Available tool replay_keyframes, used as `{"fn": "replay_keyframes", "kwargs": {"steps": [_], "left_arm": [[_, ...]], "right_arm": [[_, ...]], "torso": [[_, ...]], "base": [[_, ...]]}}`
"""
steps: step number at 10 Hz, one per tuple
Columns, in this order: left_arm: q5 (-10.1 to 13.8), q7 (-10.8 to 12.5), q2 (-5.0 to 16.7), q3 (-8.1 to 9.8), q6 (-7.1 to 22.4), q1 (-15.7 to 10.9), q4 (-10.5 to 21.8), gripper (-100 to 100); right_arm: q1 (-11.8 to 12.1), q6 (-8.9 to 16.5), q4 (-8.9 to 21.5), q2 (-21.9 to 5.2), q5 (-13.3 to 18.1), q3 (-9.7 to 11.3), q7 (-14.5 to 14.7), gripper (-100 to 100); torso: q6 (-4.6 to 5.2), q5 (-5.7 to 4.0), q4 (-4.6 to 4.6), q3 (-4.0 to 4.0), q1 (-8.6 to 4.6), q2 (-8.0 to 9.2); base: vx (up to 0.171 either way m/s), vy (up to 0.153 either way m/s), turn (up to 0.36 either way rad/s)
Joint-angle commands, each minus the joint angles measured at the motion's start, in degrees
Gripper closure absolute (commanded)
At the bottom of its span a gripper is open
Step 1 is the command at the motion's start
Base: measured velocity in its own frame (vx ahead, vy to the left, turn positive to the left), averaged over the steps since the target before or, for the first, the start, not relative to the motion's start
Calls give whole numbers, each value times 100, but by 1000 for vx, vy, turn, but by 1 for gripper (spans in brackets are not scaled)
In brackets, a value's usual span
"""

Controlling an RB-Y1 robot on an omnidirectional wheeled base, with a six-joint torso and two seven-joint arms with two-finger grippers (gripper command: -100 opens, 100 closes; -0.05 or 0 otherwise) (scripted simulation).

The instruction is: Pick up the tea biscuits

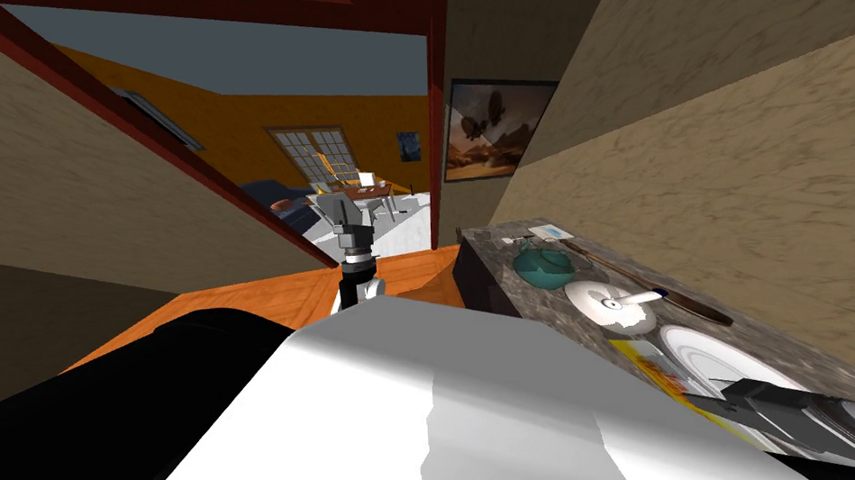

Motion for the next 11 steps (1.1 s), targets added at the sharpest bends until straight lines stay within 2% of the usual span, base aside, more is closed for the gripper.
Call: {"fn": "replay_keyframes", "kwargs": {"steps": [1, 5, 6, 7, 9, 11], "left_arm": [[0, 0, 0, 0, 0, 0, 0, 0], [0, 0, 0, 0, 0, 0, 0, 0], [0, 0, 0, 0, 0, 0, 0, 0], [0, 0, 0, 0, 0, 0, 0, 0], [0, 0, 0, 1, -1, 2, -1, 0], [0, 0, 1, 1, 0, 2, 0, 0]], "right_arm": [[0, 0, 0, 0, 0, 0, 0, 100], [2, -4, -4, 2, -2, 2, -2, 100], [2, -4, -4, 2, -1, 2, -2, 0], [25, 48, -170, -144, -46, -16, 16, 100], [-37, 110, -542, -441, 14, -71, -5, 100], [-68, 141, -728, -589, 43, -99, -16, 100]], "torso": [[0, 0, 0, 0, 0, 0], [-3, -1, -4, -9, -6, -15], [-3, -1, -4, -10, -6, -16], [-3, -1, -4, -10, -6, -16], [12, 2, -7, -20, -11, -36], [-1, 4, -10, -29, -10, -51]], "base": [[-5, 1, -4], [0, 0, 0], [0, 0, 0], [34, -10, -224], [106, -30, -349], [86, -17, -170]]}}
